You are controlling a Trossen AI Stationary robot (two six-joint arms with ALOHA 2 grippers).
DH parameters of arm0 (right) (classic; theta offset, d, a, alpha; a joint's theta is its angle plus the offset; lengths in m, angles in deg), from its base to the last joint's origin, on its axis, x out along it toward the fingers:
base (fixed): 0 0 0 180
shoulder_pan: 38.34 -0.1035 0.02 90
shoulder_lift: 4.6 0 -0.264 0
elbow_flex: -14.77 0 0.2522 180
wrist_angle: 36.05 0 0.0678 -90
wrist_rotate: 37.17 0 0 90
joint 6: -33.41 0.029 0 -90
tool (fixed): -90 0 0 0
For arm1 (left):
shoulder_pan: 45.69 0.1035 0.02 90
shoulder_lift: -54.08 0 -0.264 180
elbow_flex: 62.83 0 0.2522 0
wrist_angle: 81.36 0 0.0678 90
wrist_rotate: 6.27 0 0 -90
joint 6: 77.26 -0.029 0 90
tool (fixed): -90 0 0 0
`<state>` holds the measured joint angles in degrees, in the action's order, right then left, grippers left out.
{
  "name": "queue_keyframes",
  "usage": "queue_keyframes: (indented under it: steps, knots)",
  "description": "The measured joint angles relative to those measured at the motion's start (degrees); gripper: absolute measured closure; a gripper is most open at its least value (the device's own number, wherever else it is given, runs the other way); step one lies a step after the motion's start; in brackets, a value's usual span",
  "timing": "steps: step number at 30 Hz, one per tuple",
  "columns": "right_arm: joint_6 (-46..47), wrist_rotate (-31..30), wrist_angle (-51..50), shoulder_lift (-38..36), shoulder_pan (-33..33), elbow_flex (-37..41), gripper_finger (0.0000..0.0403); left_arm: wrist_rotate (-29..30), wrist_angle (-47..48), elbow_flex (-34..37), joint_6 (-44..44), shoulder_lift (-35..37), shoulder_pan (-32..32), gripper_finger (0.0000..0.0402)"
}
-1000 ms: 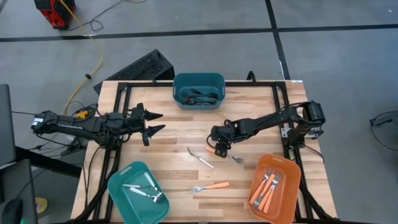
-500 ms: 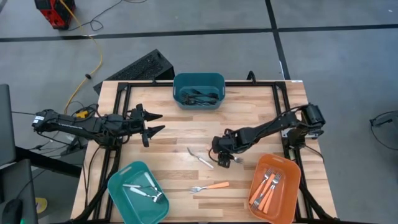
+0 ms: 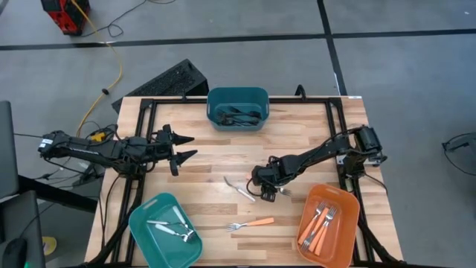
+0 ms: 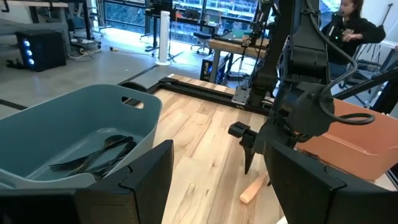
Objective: Sort silverware by color (type)
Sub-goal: Put the orange fork into the bottom left orange bin
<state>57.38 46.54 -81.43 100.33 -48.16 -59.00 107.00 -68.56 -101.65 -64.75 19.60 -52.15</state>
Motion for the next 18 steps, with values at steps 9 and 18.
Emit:
queue_keyframes:
  steps: [9, 18]
  knots:
    - [-0.15, 5.10, -1.62, -0.27, 2.63, 0.02, 0.0211, -0.04, 0.04, 0.00, -0.07, 0.00, 0.00, 0.0167]
    - [-0.04, 6.05, -2.26, -0.24, 4.30, 0.13, 0.0316, -0.09, 0.28, 0.00, -0.26, 0.00, 0.00, 0.0167]
